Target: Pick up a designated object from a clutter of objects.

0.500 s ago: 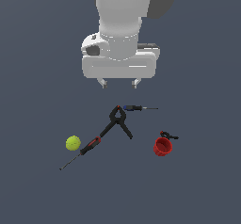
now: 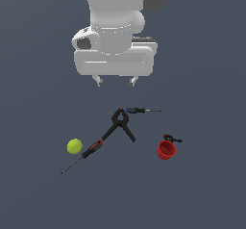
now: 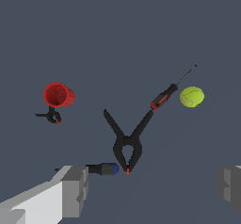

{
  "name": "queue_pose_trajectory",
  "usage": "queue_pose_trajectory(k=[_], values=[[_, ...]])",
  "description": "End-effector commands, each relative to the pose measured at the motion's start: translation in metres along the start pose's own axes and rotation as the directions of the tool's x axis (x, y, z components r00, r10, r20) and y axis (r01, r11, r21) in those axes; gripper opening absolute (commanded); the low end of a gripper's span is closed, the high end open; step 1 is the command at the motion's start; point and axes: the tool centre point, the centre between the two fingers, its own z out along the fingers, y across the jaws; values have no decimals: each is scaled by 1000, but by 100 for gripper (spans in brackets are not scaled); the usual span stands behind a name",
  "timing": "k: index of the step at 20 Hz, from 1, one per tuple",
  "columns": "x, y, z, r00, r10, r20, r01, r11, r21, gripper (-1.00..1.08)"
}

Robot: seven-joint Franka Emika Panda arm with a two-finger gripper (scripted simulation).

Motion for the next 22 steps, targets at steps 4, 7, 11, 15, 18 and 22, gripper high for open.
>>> queue_pose_trajectory(k=[4,7,11,15,18,22], values=[[0,1,-1,1000,4,-1,-4,1000,2,100],[5,-4,4,1000,10,1,-10,1000,0,100],[14,-13,16,1000,26,4,-26,1000,-3,100],[27,-29,35,999,48,9,-48,999,-8,100],[38,-45,54,998,69,13,-69,998,-12,100],[54,-73,87,994,103,20,-103,995,-18,100]])
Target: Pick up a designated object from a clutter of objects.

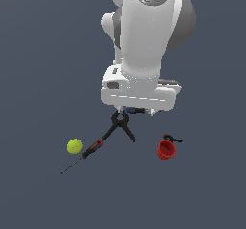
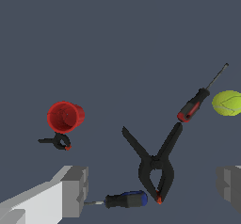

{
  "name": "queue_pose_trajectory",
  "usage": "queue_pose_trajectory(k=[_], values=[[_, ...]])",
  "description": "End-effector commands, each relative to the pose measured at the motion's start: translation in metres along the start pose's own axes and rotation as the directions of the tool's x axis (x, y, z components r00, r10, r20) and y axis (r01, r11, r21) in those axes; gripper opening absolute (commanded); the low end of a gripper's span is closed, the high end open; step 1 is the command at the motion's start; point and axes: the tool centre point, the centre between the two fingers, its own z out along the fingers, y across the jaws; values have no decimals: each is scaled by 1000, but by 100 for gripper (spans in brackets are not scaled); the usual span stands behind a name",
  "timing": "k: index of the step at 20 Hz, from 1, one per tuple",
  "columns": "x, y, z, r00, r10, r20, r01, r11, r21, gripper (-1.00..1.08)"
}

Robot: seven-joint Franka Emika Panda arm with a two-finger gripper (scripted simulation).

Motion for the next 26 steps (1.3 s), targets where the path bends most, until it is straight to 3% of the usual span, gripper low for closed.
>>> queue_pose_trajectory(k=[1,14,26], values=[[8,-20,22,1000,22,5,-22,1000,-3,100],[21,-119,140,991,132,27,-131,991,-12,100],[16,-154,186,984,172,35,-172,985,-14,100]])
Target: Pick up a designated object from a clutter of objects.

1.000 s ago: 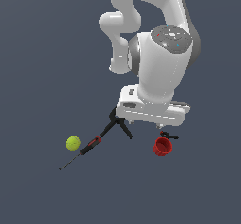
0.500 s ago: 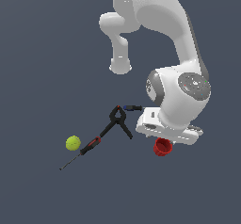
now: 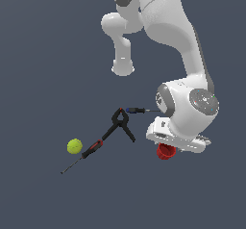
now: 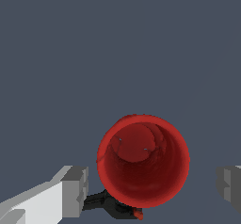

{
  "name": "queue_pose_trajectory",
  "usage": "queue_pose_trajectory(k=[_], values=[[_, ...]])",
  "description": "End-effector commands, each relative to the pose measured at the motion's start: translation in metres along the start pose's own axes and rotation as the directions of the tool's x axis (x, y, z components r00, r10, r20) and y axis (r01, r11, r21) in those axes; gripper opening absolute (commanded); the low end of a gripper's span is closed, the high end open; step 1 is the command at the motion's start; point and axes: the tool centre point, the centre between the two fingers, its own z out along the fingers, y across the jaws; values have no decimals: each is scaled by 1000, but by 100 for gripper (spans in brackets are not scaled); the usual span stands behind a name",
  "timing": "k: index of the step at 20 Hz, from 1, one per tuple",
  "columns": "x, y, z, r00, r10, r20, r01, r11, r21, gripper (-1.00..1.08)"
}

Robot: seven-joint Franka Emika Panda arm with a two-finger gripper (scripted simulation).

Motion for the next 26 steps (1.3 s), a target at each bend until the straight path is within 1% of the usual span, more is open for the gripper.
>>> queue_pose_trajectory(k=[1,6,15,20,21,26], values=[[0,-2,2,1000,3,-1,-3,1000,1,100],[0,-1,8,1000,1,0,-1,1000,0,100],[-1,-1,49,1000,3,-1,-3,1000,0,100],[0,-2,52,1000,4,-1,-4,1000,0,100],[0,-2,52,1000,4,-1,-4,1000,0,-100],[0,-2,52,1000,4,-1,-4,1000,0,-100]])
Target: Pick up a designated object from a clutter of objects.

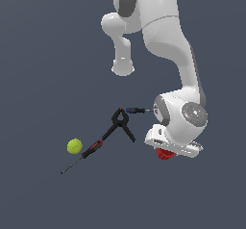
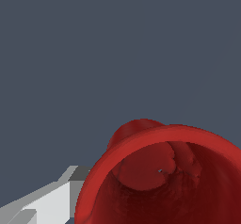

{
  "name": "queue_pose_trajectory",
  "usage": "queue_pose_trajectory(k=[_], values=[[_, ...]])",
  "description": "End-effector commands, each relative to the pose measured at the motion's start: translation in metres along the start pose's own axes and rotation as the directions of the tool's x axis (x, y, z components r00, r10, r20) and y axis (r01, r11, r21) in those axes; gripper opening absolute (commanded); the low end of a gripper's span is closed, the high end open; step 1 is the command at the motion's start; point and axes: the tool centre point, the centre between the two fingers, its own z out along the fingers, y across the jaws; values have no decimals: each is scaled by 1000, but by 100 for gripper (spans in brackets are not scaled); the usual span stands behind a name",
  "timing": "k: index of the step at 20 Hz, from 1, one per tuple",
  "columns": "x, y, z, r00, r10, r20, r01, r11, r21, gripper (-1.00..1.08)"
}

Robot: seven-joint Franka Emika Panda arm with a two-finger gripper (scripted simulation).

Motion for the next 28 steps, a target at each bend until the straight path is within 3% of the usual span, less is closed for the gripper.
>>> queue_pose_trajectory(k=[1,15,28], values=[[0,0,0,1000,1,0,-1,1000,0,-100],[-1,14,-23,1000,1,0,-1,1000,0,-100],[-4,74,-127,1000,1,0,-1,1000,0,-100]])
